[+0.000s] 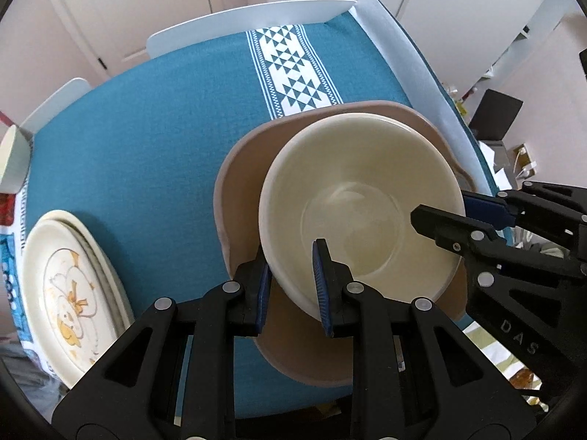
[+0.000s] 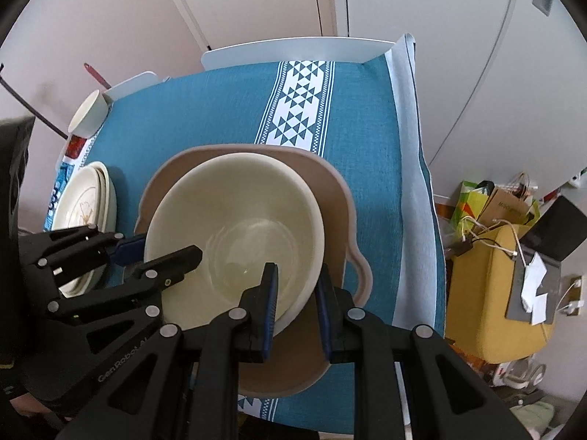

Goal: Organize plates and bowls
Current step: 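Open the right tool and move it to the white bowl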

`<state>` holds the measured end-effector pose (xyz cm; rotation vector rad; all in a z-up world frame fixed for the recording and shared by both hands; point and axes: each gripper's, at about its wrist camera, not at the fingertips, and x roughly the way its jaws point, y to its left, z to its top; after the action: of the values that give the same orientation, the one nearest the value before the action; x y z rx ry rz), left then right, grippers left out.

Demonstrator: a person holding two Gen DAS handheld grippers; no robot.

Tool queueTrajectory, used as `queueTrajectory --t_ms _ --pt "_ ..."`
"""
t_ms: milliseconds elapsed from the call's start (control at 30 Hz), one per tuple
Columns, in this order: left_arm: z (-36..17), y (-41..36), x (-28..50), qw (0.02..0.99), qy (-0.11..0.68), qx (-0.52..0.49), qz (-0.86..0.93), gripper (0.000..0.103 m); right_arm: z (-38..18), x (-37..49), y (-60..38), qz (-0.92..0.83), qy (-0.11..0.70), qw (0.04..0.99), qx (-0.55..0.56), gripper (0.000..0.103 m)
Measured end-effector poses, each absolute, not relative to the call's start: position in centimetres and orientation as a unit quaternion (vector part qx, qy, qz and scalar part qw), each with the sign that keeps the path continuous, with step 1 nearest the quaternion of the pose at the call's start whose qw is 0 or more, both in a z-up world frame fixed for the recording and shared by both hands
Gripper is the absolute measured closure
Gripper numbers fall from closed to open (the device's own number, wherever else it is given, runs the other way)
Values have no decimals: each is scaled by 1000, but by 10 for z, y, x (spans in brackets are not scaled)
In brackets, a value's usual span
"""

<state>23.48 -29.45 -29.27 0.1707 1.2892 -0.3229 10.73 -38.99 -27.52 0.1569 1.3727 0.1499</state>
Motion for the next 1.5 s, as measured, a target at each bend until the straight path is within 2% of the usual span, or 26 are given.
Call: queueTrajectory --t_ms 400,633,700,733,767,800,833,867,900,933,1267,1500 --pt "-278 -288 227 794 583 83 -153 83 -256 98 -398 60 620 777 87 85" --pt "-214 -255 224 836 530 49 -133 83 -200 99 -406 84 571 809 111 84" --pt "-192 -238 223 855 504 31 -120 74 -179 107 -402 108 543 825 114 84" --pt "-177 -224 222 867 487 16 -108 54 -172 110 -399 117 533 830 116 84" --pt "-167 -214 222 874 476 7 -96 20 -163 116 -395 128 520 837 116 84" --pt "-157 -202 220 883 462 0 -81 7 -155 122 -389 138 506 844 113 76" --pt "-146 -190 217 894 443 -8 -63 0 -148 129 -382 147 495 849 109 50" --pt "-135 -175 213 905 423 -17 -46 0 -142 133 -375 156 485 854 107 34" --pt "-128 -164 212 909 416 -21 -33 0 -137 139 -368 168 473 859 105 8" --pt "-121 -149 214 909 415 -27 -14 0 -130 148 -358 186 456 864 102 3" --pt "-106 -5 234 902 398 -126 111 0 -100 243 -236 268 435 859 12 3" --pt "-147 90 279 874 416 -202 149 0 -127 325 -134 307 454 836 -31 3"
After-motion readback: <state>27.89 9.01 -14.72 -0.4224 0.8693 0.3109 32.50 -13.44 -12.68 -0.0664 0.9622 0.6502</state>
